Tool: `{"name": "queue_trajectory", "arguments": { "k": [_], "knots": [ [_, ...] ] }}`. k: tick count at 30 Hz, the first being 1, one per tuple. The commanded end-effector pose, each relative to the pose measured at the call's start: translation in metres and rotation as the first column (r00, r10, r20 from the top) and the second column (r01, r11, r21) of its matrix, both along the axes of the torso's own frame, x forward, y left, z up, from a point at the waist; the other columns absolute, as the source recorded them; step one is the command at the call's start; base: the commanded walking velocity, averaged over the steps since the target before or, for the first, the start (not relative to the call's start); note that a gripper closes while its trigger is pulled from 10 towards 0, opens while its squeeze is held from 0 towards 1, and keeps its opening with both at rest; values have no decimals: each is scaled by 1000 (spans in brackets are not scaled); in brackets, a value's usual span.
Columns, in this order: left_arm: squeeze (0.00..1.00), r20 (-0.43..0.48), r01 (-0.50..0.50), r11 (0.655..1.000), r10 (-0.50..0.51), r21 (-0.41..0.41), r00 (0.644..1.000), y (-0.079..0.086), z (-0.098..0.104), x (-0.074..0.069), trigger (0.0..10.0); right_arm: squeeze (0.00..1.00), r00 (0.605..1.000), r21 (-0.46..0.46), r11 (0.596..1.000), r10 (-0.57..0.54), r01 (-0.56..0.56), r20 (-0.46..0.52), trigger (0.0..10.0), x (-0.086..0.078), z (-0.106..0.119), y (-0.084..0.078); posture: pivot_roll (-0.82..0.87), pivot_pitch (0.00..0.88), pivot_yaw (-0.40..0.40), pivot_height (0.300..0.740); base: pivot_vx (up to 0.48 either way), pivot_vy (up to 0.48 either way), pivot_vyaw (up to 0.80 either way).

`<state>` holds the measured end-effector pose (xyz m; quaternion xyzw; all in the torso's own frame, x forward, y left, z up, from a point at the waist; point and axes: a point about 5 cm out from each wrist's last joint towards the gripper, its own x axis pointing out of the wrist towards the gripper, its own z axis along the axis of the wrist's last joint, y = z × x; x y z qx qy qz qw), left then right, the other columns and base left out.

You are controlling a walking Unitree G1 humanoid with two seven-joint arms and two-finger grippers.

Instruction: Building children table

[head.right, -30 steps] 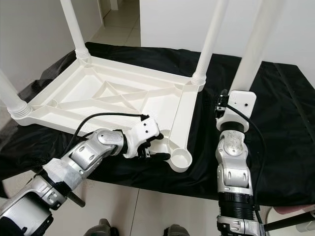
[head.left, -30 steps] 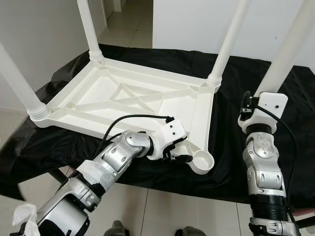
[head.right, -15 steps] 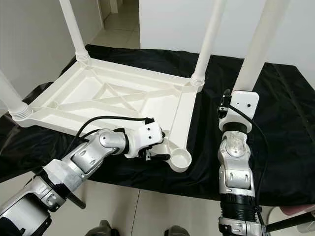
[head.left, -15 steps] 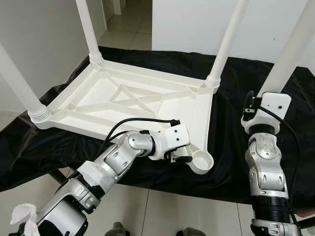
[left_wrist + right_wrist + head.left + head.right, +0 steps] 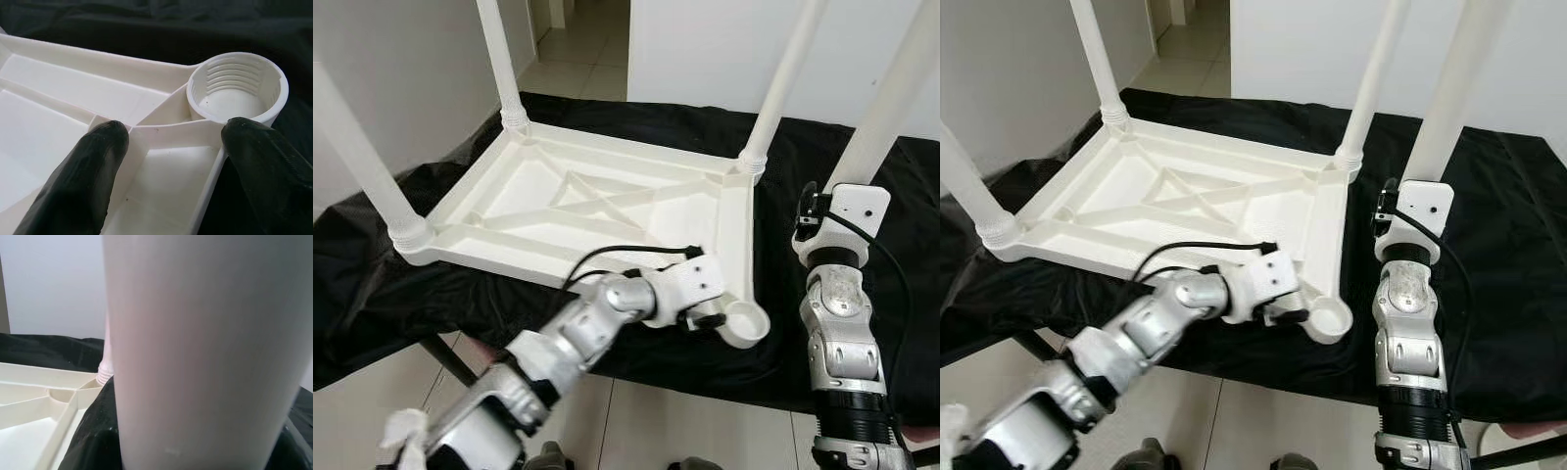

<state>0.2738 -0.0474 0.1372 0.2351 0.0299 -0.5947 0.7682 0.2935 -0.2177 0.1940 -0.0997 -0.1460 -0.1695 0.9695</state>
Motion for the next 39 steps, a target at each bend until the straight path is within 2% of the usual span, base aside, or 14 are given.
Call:
{"name": "queue_trajectory", "arguments": {
  "k": [1, 3, 7, 14, 18, 22, 25, 27, 29, 30, 31, 32, 34, 39],
  "knots": [
    [0, -3, -24, 1000, 24, 14, 1000, -6, -5, -1, 10000, 0, 1000, -3, 1000, -1, 1, 8, 10000, -1, 2, 2, -28, 0, 19, 740, 0, 0, 0],
    [0, 2, -39, 999, 39, -2, 999, -8, -3, 0, 10000, 0, 1000, -3, 1000, 0, 0, 8, 10000, -2, 2, 2, -28, 0, 19, 740, 0, 0, 0],
    [0, 7, -86, 989, 87, -119, 996, -20, 15, 3, 10000, 0, 1000, -1, 1000, 9, -9, 2, 10000, -4, -2, 5, -28, 0, 25, 740, 0, 0, 0],
    [0, -19, -156, 957, 156, -244, 988, -16, 33, 12, 10000, 0, 999, 11, 999, 46, -46, -6, 10000, -8, -7, 10, -26, 1, 27, 740, 0, 0, 0],
    [0, -47, -26, 950, 12, -312, 999, 2, 49, 6, 10000, 0, 997, 6, 997, 74, -74, -35, 10000, -16, -16, 14, -21, 6, 25, 740, 0, 0, 0],
    [0, -54, 9, 951, -28, -308, 998, 5, 50, 3, 10000, 0, 997, 4, 997, 73, -73, -39, 10000, -17, -18, 14, -18, 7, 22, 740, 0, 0, 0],
    [0, -74, 120, 971, -138, -207, 988, 22, 35, -8, 10000, 0, 996, -5, 997, 71, -72, -53, 10000, -18, -21, 13, -3, 5, 11, 740, 0, 0, 0],
    [0, -74, 120, 971, -138, -207, 988, 22, 35, -8, 10000, 0, 996, -5, 997, 71, -72, -53, 10000, -18, -21, 13, -3, 5, 11, 740, 0, 0, 0],
    [0, -87, 160, 975, -175, -156, 981, 28, 26, -13, 10000, 0, 996, -11, 997, 72, -72, -58, 10000, -18, -21, 12, -1, 3, 9, 740, 0, 0, 0],
    [0, -97, 186, 979, -194, -85, 976, 32, 14, -17, 10000, 0, 995, -19, 997, 74, -75, -60, 10000, -17, -21, 13, -2, 0, 7, 740, 0, 0, 0],
    [0, -97, 186, 979, -194, -85, 976, 32, 14, -17, 10000, 0, 995, -19, 997, 74, -75, -60, 10000, -17, -21, 13, -2, 0, 7, 740, 0, 0, 0],
    [0, -109, 211, 977, -212, -24, 971, 33, 3, -21, 10000, 0, 995, -25, 997, 78, -80, -57, 10000, -16, -20, 13, -1, 0, 3, 740, 0, 0, 0],
    [0, -140, 204, 977, -195, 54, 971, 32, -15, -23, 10000, 0, 995, -29, 996, 88, -89, -46, 10000, -15, -16, 15, -3, 0, 0, 740, 0, 0, 0],
    [0, -142, 135, 985, -118, 110, 983, 28, -26, -19, 10000, 0, 995, -31, 995, 94, -95, -41, 10000, -15, -14, 15, -9, 0, -4, 740, 0, 0, 0]
  ]
}}
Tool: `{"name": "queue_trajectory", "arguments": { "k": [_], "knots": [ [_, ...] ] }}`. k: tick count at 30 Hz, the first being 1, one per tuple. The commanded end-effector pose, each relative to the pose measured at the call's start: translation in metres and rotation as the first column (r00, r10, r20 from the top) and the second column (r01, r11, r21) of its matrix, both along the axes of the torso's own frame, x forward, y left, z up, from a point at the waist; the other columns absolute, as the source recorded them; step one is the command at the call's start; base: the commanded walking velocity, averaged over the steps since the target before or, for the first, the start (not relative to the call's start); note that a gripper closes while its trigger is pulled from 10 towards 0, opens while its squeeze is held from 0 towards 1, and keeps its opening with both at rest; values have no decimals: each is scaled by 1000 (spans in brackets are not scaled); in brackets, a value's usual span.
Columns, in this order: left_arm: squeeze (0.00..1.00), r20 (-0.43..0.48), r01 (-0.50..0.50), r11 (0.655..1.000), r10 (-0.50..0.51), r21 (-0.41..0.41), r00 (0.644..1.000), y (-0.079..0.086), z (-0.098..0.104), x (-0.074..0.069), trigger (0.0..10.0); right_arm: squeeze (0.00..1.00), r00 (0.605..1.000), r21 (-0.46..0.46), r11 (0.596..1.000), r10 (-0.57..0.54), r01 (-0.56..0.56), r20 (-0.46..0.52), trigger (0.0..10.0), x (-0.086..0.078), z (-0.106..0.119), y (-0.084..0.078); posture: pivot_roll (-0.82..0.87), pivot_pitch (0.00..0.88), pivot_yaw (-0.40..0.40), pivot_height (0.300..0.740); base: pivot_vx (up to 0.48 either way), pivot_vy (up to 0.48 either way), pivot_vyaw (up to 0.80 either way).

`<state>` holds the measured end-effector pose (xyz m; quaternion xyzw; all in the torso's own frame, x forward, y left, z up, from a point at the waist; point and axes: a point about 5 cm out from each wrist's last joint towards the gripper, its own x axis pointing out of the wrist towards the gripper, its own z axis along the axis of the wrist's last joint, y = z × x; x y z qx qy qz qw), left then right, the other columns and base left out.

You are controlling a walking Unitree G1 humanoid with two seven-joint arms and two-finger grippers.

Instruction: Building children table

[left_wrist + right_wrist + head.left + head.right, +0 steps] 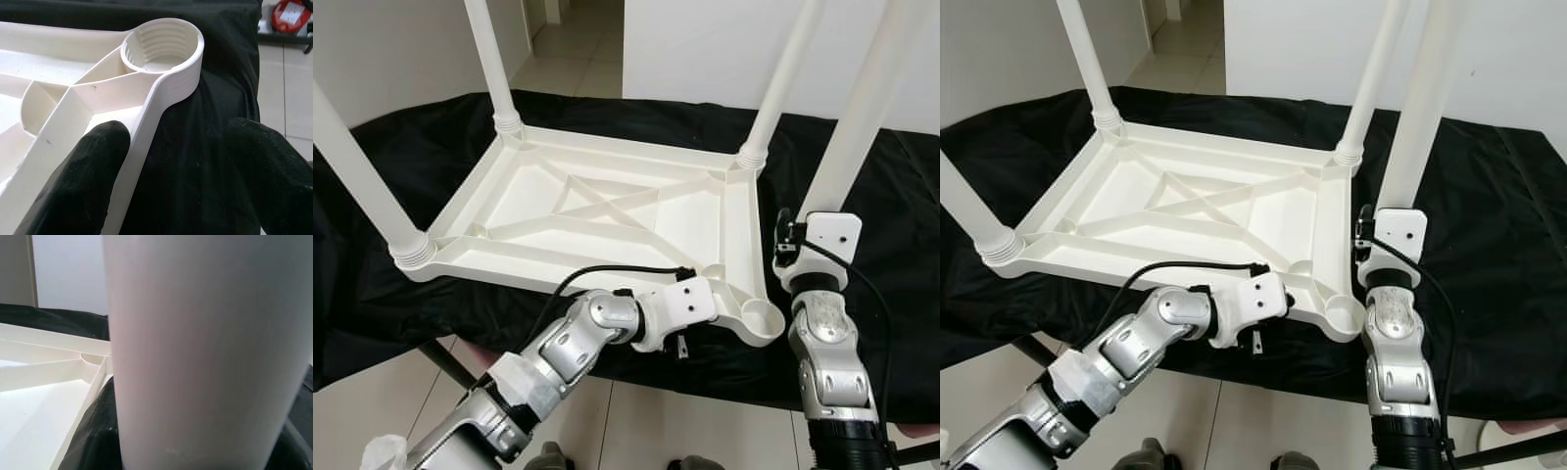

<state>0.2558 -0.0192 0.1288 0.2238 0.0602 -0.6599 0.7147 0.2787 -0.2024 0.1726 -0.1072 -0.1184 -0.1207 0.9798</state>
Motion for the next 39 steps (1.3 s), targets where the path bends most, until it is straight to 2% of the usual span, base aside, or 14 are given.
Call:
{"name": "queue_trajectory", "arguments": {
  "k": [1, 6, 11, 15, 19, 20, 27, 34, 36, 39],
  "knots": [
    [0, -35, -48, 994, 51, 94, 998, -2, -19, 2, 10000, 0, 1000, -15, 1000, 6, -5, 31, 10000, 0, 7, 0, -10, 0, -7, 740, 0, 0, 0],
    [0, -31, -76, 992, 80, 105, 996, -6, -19, 4, 10000, 0, 1000, -16, 1000, 6, -6, 31, 10000, 0, 8, -1, -9, 0, -8, 740, 0, 0, 0],
    [0, -7, -99, 991, 100, 91, 995, -21, -14, 8, 10000, 0, 1000, -23, 1000, 16, -15, 22, 10000, 1, 6, 1, -13, 0, -12, 740, 0, 0, 0],
    [0, 5, -122, 992, 122, 38, 993, -37, -3, 13, 10000, 0, 1000, -22, 1000, 17, -16, 20, 10000, 1, 6, 2, -22, 0, -10, 740, 0, 0, 0],
    [0, -1, -137, 990, 137, 15, 991, -45, 3, 14, 10000, 0, 1000, -21, 1000, 16, -16, 19, 10000, 0, 6, 3, -26, 2, -11, 740, 0, 0, 0],
    [0, 15, -160, 987, 160, -4, 987, -53, 7, 17, 10000, 0, 1000, -23, 1000, 16, -15, 19, 10000, 0, 6, 3, -27, 3, -10, 740, 0, 0, 0],
    [0, 13, -222, 972, 224, -76, 975, -69, 25, 26, 10000, 0, 1000, -17, 1000, 13, -12, 22, 10000, -1, 6, 3, -38, 14, -5, 740, 0, 0, 0],
    [0, 32, -239, 965, 244, -104, 969, -77, 37, 30, 10000, 0, 999, 30, 999, 14, -15, 34, 10000, -6, 4, 2, -38, 24, 1, 740, 0, 0, 0],
    [0, 32, -239, 965, 244, -104, 969, -77, 37, 30, 10000, 0, 999, 30, 999, 14, -15, 34, 10000, -6, 4, 2, -38, 24, 1, 740, 0, 0, 0],
    [0, 4, -236, 960, 239, -148, 971, -74, 43, 31, 10000, 0, 999, 72, 997, 19, -22, 31, 10000, -10, 0, 4, -36, 29, 3, 740, 0, 0, 0]
  ]
}}
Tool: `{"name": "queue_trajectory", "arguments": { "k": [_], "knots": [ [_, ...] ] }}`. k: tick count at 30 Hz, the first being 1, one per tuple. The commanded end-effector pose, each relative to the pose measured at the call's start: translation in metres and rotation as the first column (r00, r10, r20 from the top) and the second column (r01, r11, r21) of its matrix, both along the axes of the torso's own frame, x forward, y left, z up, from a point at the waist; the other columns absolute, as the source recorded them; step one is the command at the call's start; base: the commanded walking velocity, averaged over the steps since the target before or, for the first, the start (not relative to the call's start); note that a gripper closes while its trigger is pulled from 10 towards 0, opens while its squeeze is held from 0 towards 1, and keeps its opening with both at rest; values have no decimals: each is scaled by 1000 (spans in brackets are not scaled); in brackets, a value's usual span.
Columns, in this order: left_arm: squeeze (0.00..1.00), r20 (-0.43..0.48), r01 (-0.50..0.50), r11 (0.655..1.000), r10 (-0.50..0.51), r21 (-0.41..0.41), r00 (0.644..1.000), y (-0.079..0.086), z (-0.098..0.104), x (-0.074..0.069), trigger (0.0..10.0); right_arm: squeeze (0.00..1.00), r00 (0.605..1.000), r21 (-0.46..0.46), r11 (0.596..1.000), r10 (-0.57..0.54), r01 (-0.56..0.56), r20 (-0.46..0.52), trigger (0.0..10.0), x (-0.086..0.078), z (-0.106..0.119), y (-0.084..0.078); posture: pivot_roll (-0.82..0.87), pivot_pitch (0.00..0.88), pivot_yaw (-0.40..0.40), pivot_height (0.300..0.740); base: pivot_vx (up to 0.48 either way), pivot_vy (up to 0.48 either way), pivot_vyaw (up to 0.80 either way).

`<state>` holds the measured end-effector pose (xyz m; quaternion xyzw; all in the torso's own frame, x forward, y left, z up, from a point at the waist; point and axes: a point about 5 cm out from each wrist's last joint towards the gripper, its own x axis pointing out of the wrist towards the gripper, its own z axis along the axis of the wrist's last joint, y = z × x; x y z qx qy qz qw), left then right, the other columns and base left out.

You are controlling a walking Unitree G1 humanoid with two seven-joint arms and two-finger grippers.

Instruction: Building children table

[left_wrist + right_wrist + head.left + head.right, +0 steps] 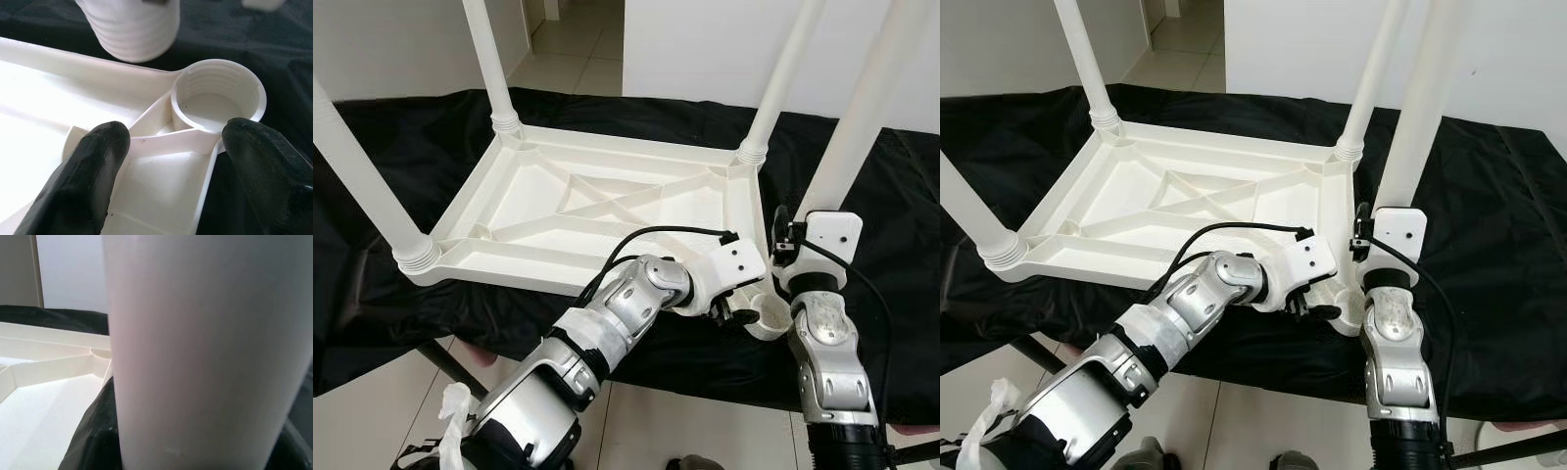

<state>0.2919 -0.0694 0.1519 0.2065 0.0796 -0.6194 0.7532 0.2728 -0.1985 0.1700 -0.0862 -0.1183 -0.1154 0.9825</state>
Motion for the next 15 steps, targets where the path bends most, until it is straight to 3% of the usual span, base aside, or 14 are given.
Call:
{"name": "queue_trajectory", "arguments": {
  "k": [1, 2, 7, 8, 9, 11, 15],
  "knots": [
    [0, 30, -109, 977, 116, -185, 993, -14, 23, -5, 10000, 0, 1000, 64, 998, 6, -8, 23, 10000, -9, -1, 1, -26, 29, 3, 740, 0, 0, 0],
    [0, 21, -100, 971, 107, -218, 994, -6, 25, -5, 10000, 0, 1000, 84, 996, 7, -9, 21, 10000, -12, -4, 1, -26, 29, 3, 740, 0, 0, 0],
    [0, 18, -95, 967, 102, -237, 995, -2, 26, -5, 10000, 0, 1000, 95, 995, 8, -10, 20, 10000, -14, -5, 1, -23, 29, 2, 740, 0, 0, 0],
    [0, 16, -84, 960, 91, -267, 996, 8, 26, -6, 10000, 0, 1000, 87, 996, 17, -19, 21, 10000, -17, -6, 2, -16, 28, 1, 740, 0, 0, 0],
    [0, 16, -84, 960, 91, -267, 996, 8, 26, -6, 10000, 0, 1000, 87, 996, 17, -19, 21, 10000, -17, -6, 2, -16, 28, 1, 740, 0, 0, 0],
    [0, 19, -97, 945, 108, -312, 994, 30, 23, -7, 10000, 0, 999, 68, 997, 45, -47, 31, 10000, -24, -9, 5, -6, 31, -3, 740, 0, 0, 0],
    [0, 19, -131, 936, 146, -327, 989, 45, 15, -5, 10000, 0, 997, 71, 996, 58, -61, 43, 10000, -30, -10, 8, -4, 32, -7, 740, 0, 0, 0]
  ]
}}
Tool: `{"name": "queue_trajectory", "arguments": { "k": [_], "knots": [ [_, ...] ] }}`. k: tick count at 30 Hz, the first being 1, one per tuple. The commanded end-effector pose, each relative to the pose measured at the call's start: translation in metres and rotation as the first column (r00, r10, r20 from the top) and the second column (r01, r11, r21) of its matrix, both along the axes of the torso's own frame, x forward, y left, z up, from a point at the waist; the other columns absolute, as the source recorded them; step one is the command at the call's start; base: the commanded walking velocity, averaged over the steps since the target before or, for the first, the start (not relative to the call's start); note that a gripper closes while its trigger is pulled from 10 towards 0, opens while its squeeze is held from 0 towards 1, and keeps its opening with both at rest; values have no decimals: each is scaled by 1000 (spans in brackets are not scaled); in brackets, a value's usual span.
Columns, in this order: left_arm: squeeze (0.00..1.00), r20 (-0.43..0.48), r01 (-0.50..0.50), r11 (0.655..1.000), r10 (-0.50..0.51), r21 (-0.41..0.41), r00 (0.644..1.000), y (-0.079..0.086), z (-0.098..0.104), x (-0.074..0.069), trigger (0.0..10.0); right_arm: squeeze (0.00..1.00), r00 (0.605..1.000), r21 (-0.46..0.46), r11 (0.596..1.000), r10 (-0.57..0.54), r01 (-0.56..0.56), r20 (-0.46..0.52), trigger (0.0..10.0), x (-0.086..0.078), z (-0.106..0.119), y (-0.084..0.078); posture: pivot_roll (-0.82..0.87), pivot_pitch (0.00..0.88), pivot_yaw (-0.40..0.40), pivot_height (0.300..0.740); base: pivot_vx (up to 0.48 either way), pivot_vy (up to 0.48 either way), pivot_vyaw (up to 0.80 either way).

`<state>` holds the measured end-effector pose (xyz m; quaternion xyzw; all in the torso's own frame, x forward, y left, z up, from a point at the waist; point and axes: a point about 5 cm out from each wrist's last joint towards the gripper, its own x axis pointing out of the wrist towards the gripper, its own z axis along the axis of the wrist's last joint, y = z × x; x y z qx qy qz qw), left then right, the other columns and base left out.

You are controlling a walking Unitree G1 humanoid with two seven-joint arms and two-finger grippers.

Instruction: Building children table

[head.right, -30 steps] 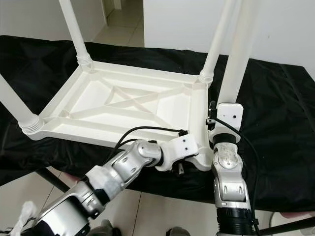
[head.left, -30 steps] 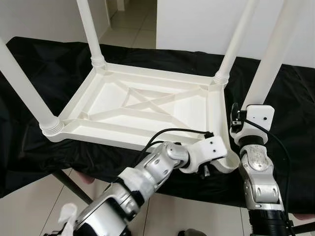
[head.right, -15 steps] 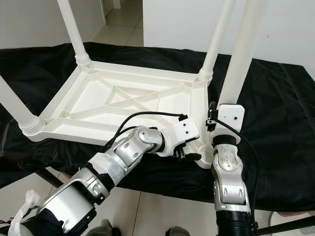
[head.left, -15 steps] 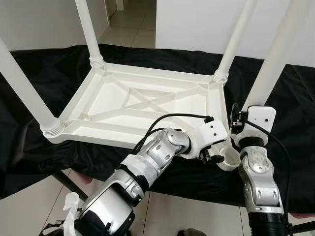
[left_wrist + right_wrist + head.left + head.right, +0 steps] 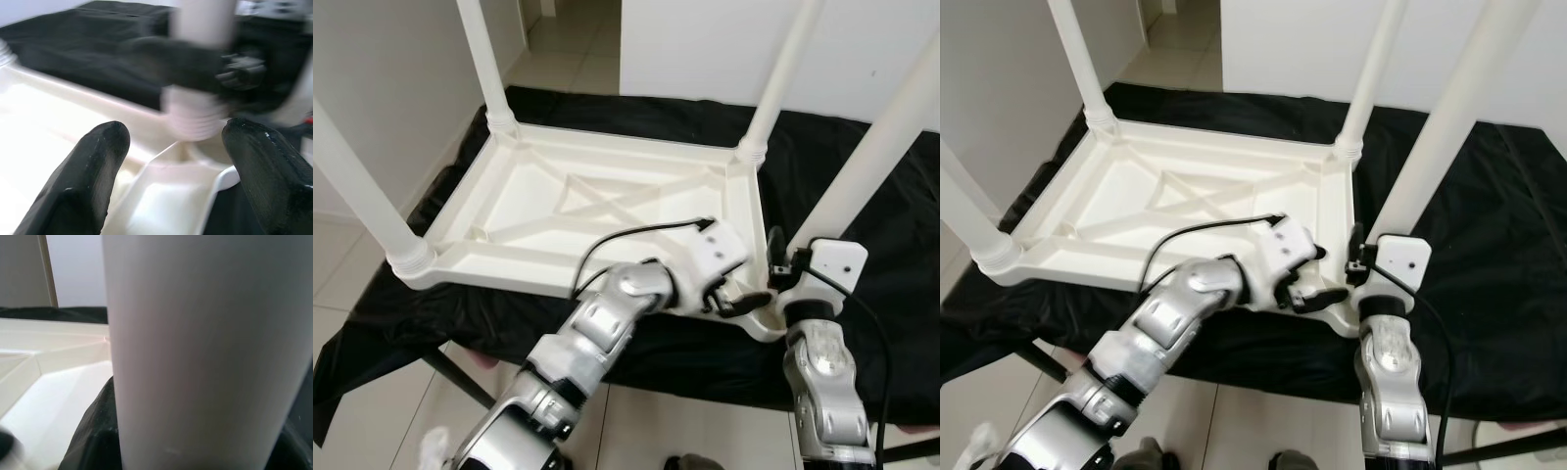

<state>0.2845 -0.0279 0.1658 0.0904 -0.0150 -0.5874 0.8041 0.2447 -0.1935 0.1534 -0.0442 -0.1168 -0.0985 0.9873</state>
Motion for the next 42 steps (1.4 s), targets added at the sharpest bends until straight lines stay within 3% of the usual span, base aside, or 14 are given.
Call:
{"name": "queue_trajectory", "arguments": {
  "k": [1, 10, 14, 22, 34, 36, 42],
  "knots": [
    [0, 13, -68, 998, 68, -20, 998, 11, -5, 2, 10000, 0, 999, 5, 1000, 23, -23, 44, 10000, -5, 6, 5, -4, 32, -7, 740, 0, 0, 0],
    [0, 7, -37, 998, 38, -55, 999, 36, -9, -3, 10000, 0, 996, 42, 997, 61, -63, 60, 10000, -20, 3, 11, -2, 37, -15, 740, 0, 0, 0],
    [0, -1, -26, 998, 26, -58, 1000, 39, -10, -4, 10000, 0, 996, 43, 997, 69, -71, 49, 10000, -23, -1, 12, -3, 37, -15, 740, 0, 0, 0],
    [0, -66, 129, 992, -129, -7, 989, 56, -21, -23, 10000, 0, 996, 56, 995, 80, -78, -42, 10000, -34, -28, 7, -3, 29, -17, 740, 0, 0, 0],
    [0, -65, 109, 993, -106, 42, 992, 55, -22, -22, 10000, 0, 990, 46, 994, 106, -103, -89, 10000, -37, -44, 7, 2, 20, -10, 740, 0, 0, 0],
    [0, -50, 109, 993, -107, 52, 993, 57, -19, -23, 10000, 0, 975, -26, 982, 184, -189, -121, 10000, -38, -52, 10, 4, 20, 5, 740, 0, 0, 0],
    [0, -39, 107, 992, -105, 60, 994, 60, -15, -23, 10000, 0, 957, -63, 965, 240, -253, -161, 10000, -42, -62, 11, 7, 23, 8, 740, 0, 0, 0]
  ]
}}
